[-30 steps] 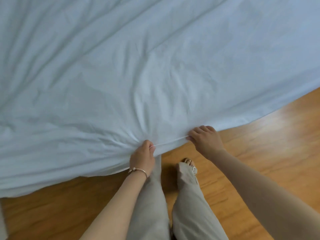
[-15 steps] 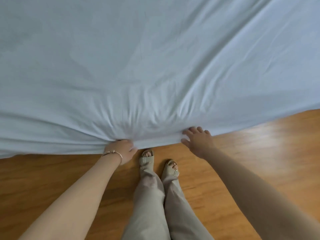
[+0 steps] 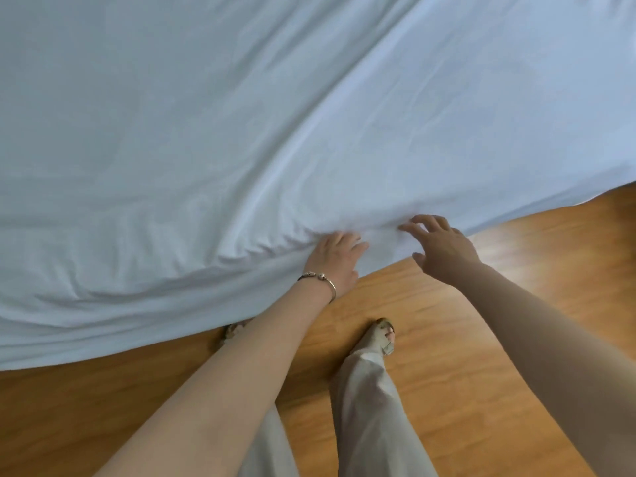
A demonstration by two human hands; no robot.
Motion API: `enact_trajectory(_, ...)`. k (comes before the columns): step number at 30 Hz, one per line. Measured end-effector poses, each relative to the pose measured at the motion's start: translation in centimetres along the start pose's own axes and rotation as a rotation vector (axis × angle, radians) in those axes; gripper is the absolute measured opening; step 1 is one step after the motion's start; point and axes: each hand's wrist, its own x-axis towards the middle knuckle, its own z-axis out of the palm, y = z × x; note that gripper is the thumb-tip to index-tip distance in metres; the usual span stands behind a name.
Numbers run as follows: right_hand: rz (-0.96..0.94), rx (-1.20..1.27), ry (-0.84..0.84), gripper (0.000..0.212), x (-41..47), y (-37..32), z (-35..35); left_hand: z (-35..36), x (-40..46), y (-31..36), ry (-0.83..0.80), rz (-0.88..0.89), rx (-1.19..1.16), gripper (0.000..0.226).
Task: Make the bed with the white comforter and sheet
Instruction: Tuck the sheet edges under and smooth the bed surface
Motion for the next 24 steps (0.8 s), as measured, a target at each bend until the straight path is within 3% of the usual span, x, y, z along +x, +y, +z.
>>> enact_trajectory(9,-0.05,-0.07,0.068,0.065,1.2,18.1,-0.9,1.7,16.1,16.0,0.097,-0.078,-0.055,0.062)
enact_trajectory(12,-0.001,-0.059,0.116,0.064,2.1,23.3,-1.4,1.7,19.5,18.5,0.096,-0.066,0.036,0.058)
enact_trajectory(15,0.034,-0.084,0.13,0.064,3.3,28.2,-2.0,2.1,22.0,20.9,0.211,-0.153,0.129,0.056)
enact_trajectory(20,-0.043,-0.136,0.206,0.058,5.9,37.4,-2.9,2.0,29.6,27.4,0.378,-0.093,-0.041,0.044)
enact_trajectory(24,0.134,-0.023,0.215,0.051,6.9,45.0,-4.4,-1.5,37.7,31.6,0.359,-0.007,-0.141,0.048)
